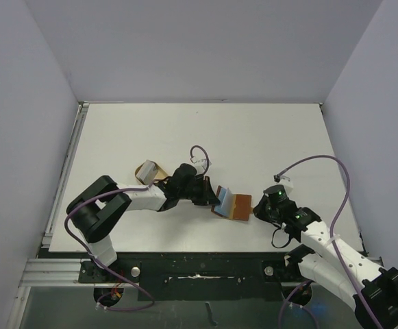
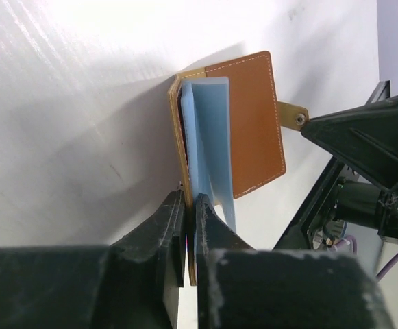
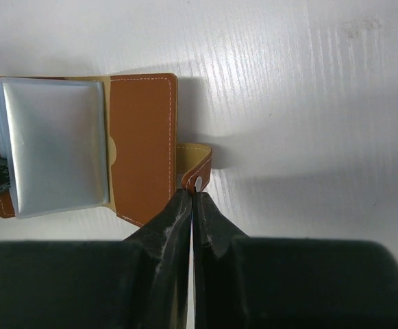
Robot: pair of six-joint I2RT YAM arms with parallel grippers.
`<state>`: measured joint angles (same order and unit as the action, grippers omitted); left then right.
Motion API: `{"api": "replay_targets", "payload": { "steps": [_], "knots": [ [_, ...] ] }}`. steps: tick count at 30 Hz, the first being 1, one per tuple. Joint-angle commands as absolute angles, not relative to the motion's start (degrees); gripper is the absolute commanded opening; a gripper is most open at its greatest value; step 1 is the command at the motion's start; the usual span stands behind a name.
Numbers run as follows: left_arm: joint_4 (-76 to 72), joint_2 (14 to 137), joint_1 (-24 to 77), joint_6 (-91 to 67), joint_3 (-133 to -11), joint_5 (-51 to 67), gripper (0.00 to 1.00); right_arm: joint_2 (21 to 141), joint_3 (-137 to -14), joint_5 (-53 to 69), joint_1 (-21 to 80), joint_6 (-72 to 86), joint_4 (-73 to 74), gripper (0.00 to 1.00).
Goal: Put the credit cards into the card holder
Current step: Open the card holder at the center of the board.
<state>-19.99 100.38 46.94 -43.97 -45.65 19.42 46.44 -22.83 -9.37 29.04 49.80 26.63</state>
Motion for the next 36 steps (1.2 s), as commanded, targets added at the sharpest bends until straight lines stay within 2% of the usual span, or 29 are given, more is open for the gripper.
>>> {"api": "replay_targets", "payload": {
  "steps": [1,6,11,16,20,26,30,33,36],
  "knots": [
    [-23.33,96.55,46.98,-46.12,-45.86,21.2,0.0,47.55,-25.62,-8.04,28.62,49.32,25.24,0.05],
    [-15.95,91.65,47.79,-44.56,-46.3,16.8,0.0,46.84,-31.23,-6.56,28.74,49.37,29.07,0.28],
    [-8.07,89.06,49.09,-42.13,-47.89,10.85,0.0,46.12,-34.47,-2.07,29.29,50.84,25.83,0.41],
    [-3.71,88.53,49.8,-42.28,-48.56,7.64,0.0,47.75,-34.01,-0.9,32.2,53.58,18.0,0.42],
    [-2.12,88.27,50.0,-43.15,-48.62,6.41,0.0,54.26,-33.19,-0.4,34.5,54.65,12.43,0.41],
    [-3.79,87.38,50.18,-44.2,-47.98,8.57,0.16,65.0,-32.64,2.05,36.75,53.65,5.5,0.38],
    [-7.49,86.56,50.12,-45.4,-45.98,11.25,0.2,69.29,-29.65,0.22,36.14,52.93,2.79,0.33],
    [-12.91,86.29,50.0,-47.35,-43.8,14.39,0.2,70.98,-27.57,0.84,35.9,52.63,0.82,0.32],
    [-16.47,86.56,49.94,-48.02,-42.67,16.07,0.06,71.21,-26.15,0.88,35.87,53.05,-0.53,0.31]
  ]
}}
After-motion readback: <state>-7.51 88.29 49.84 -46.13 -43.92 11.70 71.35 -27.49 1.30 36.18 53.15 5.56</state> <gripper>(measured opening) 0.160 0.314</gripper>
